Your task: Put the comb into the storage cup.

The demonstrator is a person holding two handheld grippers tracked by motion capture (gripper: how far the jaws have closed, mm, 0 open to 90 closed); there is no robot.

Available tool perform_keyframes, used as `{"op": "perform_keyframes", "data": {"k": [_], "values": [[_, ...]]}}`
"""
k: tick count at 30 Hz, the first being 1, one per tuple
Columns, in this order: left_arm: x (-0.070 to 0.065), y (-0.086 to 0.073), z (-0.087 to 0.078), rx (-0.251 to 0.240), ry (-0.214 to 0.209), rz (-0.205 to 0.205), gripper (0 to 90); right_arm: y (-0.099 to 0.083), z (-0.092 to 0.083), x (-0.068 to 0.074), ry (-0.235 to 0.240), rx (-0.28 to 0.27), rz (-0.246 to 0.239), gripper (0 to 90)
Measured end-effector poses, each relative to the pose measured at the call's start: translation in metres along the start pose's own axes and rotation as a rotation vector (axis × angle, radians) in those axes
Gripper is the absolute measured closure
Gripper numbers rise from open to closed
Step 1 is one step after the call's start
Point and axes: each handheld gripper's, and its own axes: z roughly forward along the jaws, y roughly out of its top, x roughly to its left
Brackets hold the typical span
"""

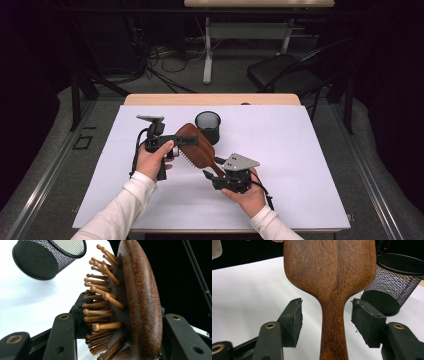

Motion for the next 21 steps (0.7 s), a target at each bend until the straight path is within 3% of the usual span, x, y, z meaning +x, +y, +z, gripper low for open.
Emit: {"op": "perform_keyframes", "data": {"k": [21], "values": [[0.003,0.003,-0.007,-0.029,0.011,-0.016,50.4,0.003,-0.003,-0.012,0.039,0.058,0.088,32.4]]}}
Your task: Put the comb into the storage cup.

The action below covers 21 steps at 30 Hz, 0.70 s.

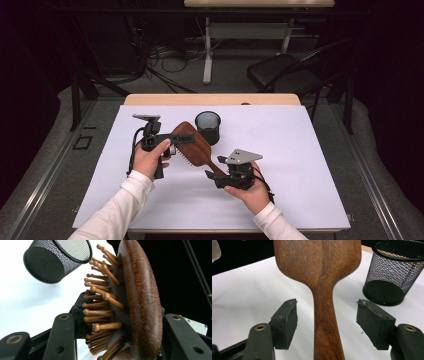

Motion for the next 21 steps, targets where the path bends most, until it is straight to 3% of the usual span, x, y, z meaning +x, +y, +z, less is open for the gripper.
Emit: {"op": "perform_keyframes", "data": {"k": [5,12,21], "values": [[0.0013,0.0015,-0.002,-0.002,0.009,0.01,50.4,0.002,-0.0025,-0.0006,-0.025,0.008,-0.005,28.8],[0.0031,0.0042,-0.0035,-0.009,0.023,-0.001,50.5,0.0047,-0.0053,-0.0018,-0.064,0.015,0.016,15.2],[0.0072,0.0084,-0.0067,-0.021,0.052,-0.02,50.7,0.0077,-0.009,-0.0044,-0.068,-0.005,0.048,11.1]]}}
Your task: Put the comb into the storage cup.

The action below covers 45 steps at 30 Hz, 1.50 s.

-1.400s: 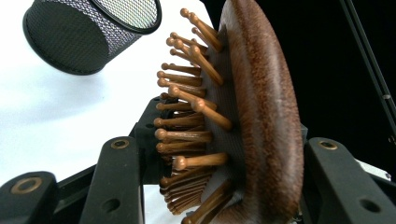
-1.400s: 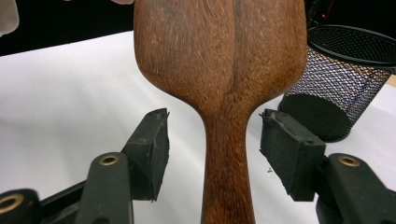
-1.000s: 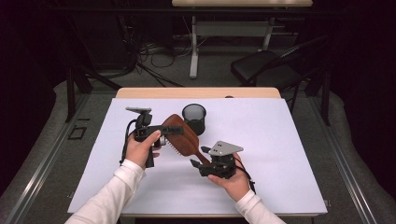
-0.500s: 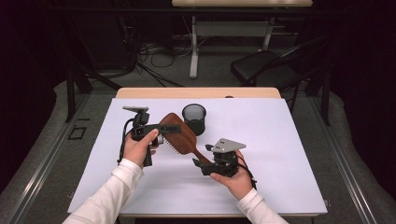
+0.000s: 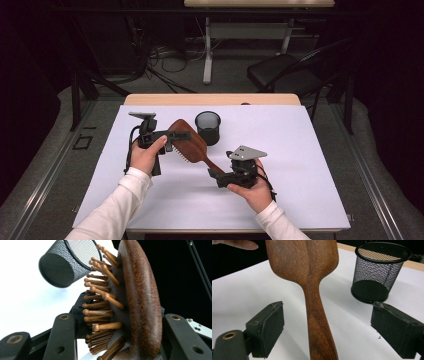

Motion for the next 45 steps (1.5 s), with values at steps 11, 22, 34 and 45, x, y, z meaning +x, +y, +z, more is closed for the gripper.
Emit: {"op": "perform_keyframes", "data": {"k": [11,22,34,45], "values": [[0.0036,0.0025,-0.0019,-0.011,0.008,-0.008,50.7,0.0011,-0.0019,-0.0008,0.025,0.017,-0.003,0.0],[0.0048,0.003,-0.003,-0.034,0.001,-0.003,50.6,0.0018,-0.0027,-0.0023,0.006,0.016,0.014,0.0],[0.0052,0.0035,-0.0038,-0.051,0.003,0.004,50.6,0.0019,-0.0035,-0.0031,-0.001,0.014,0.015,0.0],[0.0055,0.0066,-0.0073,-0.085,0.006,0.009,50.6,0.0022,-0.005,-0.0052,0.001,0.01,0.025,0.0]]}}
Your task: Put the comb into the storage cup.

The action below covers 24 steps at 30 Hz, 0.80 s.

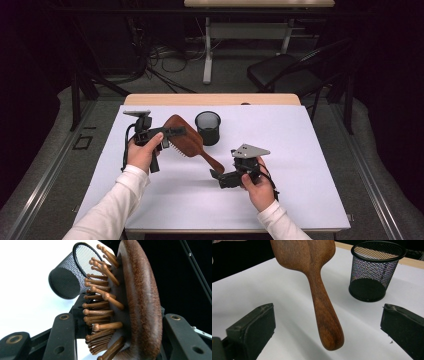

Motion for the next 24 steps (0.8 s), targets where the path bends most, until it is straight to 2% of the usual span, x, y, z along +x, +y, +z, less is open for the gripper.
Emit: {"op": "perform_keyframes", "data": {"k": [13,24], "values": [[-0.004,0.016,-0.006,-0.039,0.005,0.008,50.6,0.0,-0.002,-0.005,0.002,-0.005,0.01,0.0],[-0.011,0.03,-0.008,-0.054,0.016,0.016,50.4,0.0,-0.005,-0.01,-0.005,-0.009,0.022,0.0]]}}
